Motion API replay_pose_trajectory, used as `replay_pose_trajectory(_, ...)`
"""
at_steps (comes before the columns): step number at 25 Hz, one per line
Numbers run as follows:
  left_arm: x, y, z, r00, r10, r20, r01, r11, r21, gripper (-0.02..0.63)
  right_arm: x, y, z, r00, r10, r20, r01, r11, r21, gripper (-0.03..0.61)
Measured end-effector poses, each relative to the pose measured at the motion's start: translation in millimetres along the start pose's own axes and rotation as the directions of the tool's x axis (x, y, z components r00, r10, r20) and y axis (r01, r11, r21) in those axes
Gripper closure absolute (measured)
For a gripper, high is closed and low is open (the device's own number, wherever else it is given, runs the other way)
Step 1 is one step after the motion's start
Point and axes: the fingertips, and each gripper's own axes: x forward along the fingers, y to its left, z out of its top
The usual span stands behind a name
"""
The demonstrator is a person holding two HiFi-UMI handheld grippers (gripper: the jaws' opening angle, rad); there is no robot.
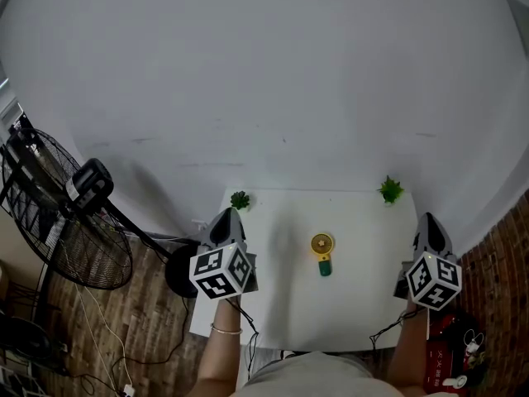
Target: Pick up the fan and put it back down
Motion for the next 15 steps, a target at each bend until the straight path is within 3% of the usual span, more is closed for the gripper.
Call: replay_pose_trajectory(15, 3, 16, -12, 0.999, 0.000, -0.033, 0.000, 1.000, -0.021, 0.601, 4, 21, -5, 0.999, 0.030, -0.020, -0.030, 1.000, -0.008, 0.578)
